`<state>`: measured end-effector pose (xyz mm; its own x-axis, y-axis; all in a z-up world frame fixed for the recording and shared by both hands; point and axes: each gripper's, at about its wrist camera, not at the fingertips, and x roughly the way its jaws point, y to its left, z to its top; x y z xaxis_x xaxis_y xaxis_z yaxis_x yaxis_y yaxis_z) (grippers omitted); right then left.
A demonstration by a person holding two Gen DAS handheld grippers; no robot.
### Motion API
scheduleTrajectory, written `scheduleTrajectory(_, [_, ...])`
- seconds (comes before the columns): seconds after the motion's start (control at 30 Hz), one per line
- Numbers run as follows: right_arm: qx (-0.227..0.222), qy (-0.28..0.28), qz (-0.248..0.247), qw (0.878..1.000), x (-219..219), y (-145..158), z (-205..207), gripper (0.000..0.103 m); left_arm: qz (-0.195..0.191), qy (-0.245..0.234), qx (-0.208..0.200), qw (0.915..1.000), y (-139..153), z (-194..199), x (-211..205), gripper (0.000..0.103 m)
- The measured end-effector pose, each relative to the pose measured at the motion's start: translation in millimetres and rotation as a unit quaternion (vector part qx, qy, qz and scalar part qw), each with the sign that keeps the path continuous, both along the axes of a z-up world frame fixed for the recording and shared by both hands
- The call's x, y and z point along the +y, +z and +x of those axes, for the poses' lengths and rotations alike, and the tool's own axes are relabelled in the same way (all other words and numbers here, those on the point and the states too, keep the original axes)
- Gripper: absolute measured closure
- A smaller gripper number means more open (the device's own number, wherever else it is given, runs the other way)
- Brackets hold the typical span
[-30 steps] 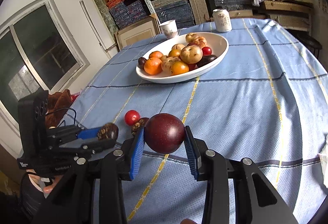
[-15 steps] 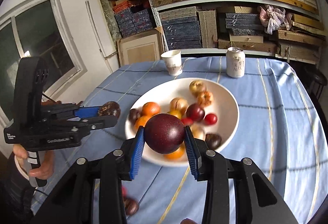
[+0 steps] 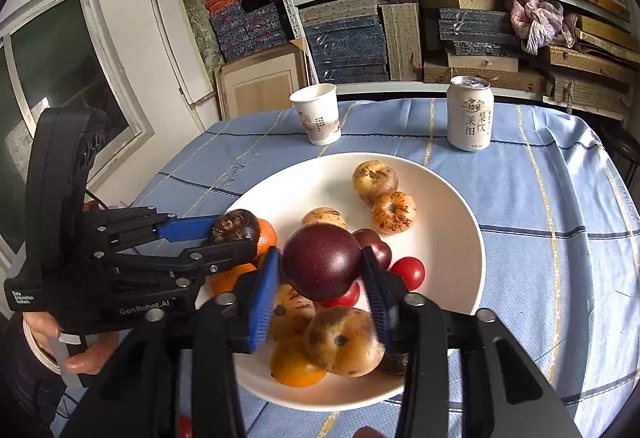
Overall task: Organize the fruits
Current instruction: 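Lower the brown fruit and plum onto the white plate and open both tools, then grasp the last dark brown fruit with the right tool while the left tool moves toward the tomato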
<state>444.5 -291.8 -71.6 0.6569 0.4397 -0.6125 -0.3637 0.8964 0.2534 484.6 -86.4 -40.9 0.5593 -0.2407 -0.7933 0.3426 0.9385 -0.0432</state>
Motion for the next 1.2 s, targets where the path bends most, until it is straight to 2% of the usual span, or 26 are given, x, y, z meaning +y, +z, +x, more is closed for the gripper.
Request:
scheduleTrajectory(0.03, [-0.006, -0.002, 0.0, 1.0, -1, 4, -5, 0.044, 0.002, 0.004, -0.004, 1.0, 3, -4, 1, 0.032])
scheduleTrajectory(0.07, [-0.014, -0.002, -0.001, 1.0, -1, 8, -11, 0.044, 0.001, 0.008, -0.012, 0.9999, 8, -8, 2, 0.025])
scheduleTrajectory(0.13, [-0.029, 0.003, -0.004, 1.0, -1, 19, -26, 0.043, 0.001, 0.012, -0.043, 0.999, 22, -26, 6, 0.016])
scheduleTrajectory(0.2, [-0.041, 0.008, -0.003, 0.999, -1, 29, -43, 0.042, 0.007, 0.013, -0.068, 0.9976, 34, -47, 9, 0.013])
scheduleTrajectory(0.3, [-0.056, 0.017, -0.005, 0.998, 0, 40, -79, 0.039, 0.017, 0.016, -0.083, 0.9963, 41, -83, 14, 0.011])
scheduleTrajectory(0.4, [-0.059, 0.037, -0.023, 0.997, 7, 37, -115, 0.038, 0.038, 0.024, -0.088, 0.9951, 37, -121, 20, 0.01])
scheduleTrajectory(0.5, [-0.064, 0.081, -0.044, 0.994, 20, 23, -146, 0.037, 0.034, 0.028, -0.098, 0.9942, 26, -158, 30, 0.009])
scheduleTrajectory(0.6, [-0.066, 0.09, -0.061, 0.992, 28, 8, -162, 0.036, 0.016, 0.037, -0.102, 0.994, 10, -180, 45, 0.009])
scheduleTrajectory(0.67, [-0.04, 0.108, -0.096, 0.989, 41, -3, -166, 0.037, 0.02, 0.052, -0.076, 0.9955, -1, -182, 51, 0.009])
scheduleTrajectory(0.87, [0.02, 0.135, -0.11, 0.985, 54, -29, -162, 0.036, 0.013, 0.077, -0.079, 0.9938, 1, -186, 61, 0.009])
scheduleTrajectory(1.2, [0.038, 0.132, -0.132, 0.982, 67, -49, -165, 0.036, 0.012, 0.107, -0.057, 0.9926, -3, -180, 70, 0.009])
